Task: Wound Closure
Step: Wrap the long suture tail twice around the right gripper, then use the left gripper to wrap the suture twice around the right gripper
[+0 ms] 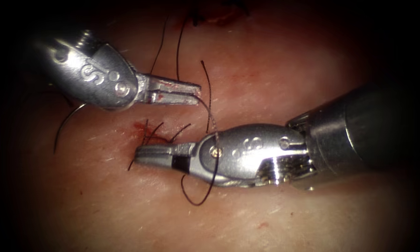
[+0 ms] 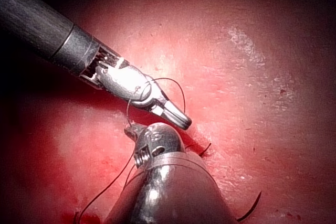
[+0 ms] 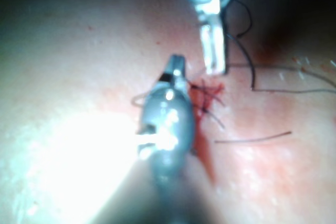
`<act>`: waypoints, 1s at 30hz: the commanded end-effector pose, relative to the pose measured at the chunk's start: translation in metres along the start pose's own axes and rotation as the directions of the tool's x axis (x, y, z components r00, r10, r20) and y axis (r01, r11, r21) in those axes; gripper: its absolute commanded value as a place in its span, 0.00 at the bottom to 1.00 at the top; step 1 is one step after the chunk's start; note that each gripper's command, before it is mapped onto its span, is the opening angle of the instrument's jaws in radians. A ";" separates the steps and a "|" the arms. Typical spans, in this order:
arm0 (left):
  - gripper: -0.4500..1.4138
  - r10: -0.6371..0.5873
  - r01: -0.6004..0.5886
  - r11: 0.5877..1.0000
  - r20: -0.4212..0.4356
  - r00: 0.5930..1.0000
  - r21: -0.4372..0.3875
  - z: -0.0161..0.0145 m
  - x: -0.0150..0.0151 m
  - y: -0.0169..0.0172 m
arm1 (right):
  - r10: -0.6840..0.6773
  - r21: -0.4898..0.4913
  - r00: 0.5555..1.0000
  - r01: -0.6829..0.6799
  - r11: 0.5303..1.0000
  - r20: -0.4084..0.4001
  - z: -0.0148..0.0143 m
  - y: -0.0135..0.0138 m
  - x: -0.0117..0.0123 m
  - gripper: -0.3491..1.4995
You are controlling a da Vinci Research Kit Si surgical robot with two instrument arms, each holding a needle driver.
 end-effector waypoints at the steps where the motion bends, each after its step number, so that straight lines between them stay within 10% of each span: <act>1: 0.00 -0.008 0.008 1.000 0.000 1.000 -0.006 0.0012 0.0000 0.0015 | 0.004 0.003 1.000 -0.004 1.000 -0.024 0.0005 -0.0016 -0.0006 0.00; 14: 0.00 -0.030 0.030 1.000 0.021 0.999 -0.003 0.0061 -0.0081 0.0049 | 0.046 -0.087 0.953 -0.076 0.993 -0.299 0.0016 -0.0019 -0.0002 0.00; 28: 0.00 -0.054 0.054 0.999 -0.013 0.998 0.007 0.0036 -0.0063 0.0065 | 0.030 -0.393 0.942 -0.168 0.904 -0.334 0.0015 -0.0010 0.0003 0.00; 30: 0.00 -0.056 0.056 0.998 -0.012 0.998 0.011 0.0033 -0.0057 0.0070 | 0.030 -0.432 0.943 -0.180 0.883 -0.331 0.0014 -0.0008 0.0007 0.23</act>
